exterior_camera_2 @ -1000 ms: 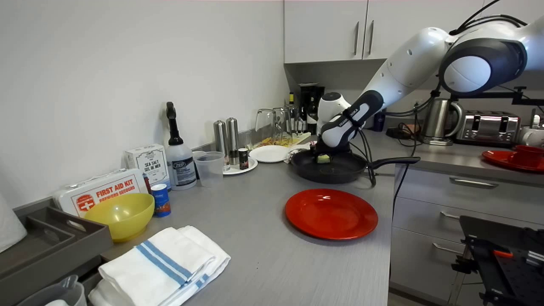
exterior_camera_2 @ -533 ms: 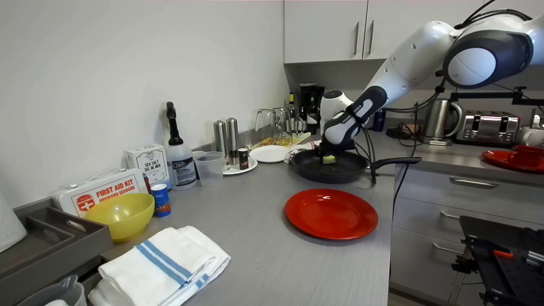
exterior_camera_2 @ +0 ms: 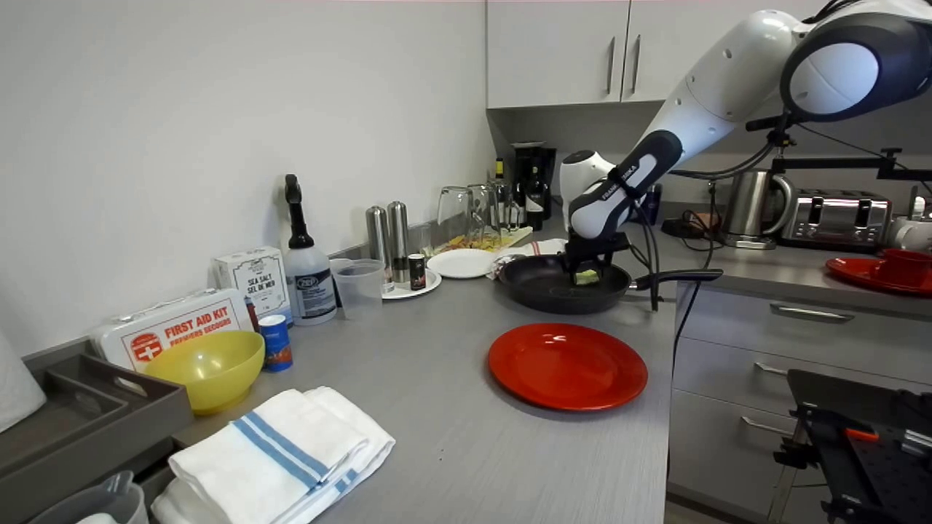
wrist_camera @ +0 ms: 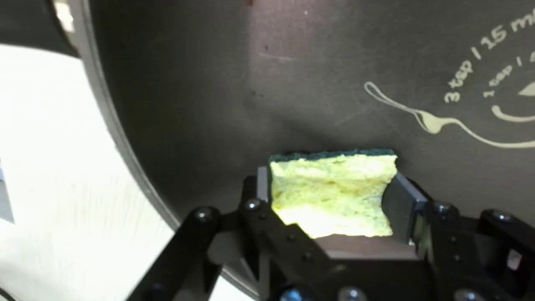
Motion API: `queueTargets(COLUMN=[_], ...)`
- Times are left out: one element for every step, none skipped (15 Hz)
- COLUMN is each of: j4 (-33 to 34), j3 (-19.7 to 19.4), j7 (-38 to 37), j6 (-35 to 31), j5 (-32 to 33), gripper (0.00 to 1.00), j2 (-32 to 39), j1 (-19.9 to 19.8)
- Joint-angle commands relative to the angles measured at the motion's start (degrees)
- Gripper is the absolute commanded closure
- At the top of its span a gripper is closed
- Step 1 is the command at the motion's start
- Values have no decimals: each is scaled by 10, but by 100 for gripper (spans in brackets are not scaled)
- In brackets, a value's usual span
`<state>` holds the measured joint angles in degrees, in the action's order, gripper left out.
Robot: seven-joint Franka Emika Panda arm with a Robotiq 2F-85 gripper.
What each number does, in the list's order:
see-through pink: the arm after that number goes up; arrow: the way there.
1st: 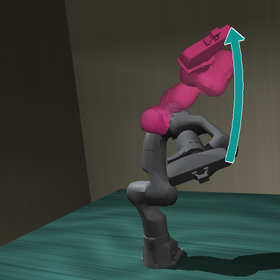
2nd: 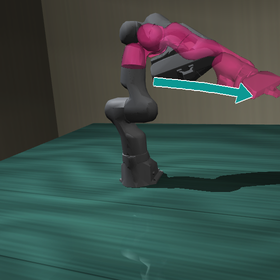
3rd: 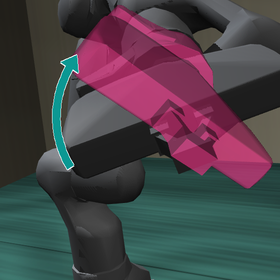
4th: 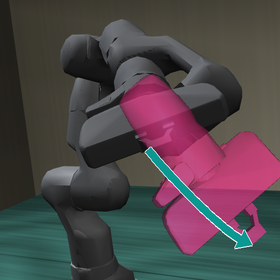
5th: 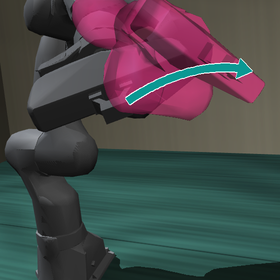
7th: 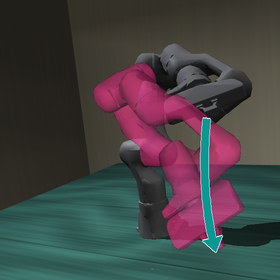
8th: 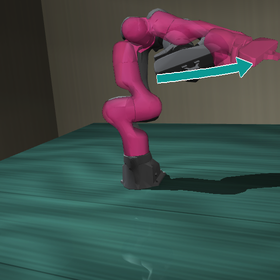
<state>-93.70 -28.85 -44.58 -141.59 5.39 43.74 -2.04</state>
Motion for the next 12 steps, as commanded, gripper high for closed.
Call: queueTargets(j4=[-50, -53, -55, -56, -58, -58, -57, -54, -51, -46, -43, -39], j3=[27, 42, 51, 67, 79, 100, 118, 136, 151, 167, 182, 196], j7=[14, 26, 31, 38, 44, 60, 76, 92, 108, 121, 137, 154], j6=[40, 47, 44, 38, 36, 35, 35, 35, 38, 47, 50, 52], j5=[13, 4, -2, -14, -22, -34, -45, -56, -68, -80, -92, -102], gripper=[61, 61, 61, 61, 61, 61, 61, 61, 61, 61, 61, 61], j2=[-28, -36, -40, -44, -49, -54, -58, -60, -62, -63, -63, -61], j1=[-9, -18, -23, -32, -38, -48, -55, -58, -60, -58, -57, -55])
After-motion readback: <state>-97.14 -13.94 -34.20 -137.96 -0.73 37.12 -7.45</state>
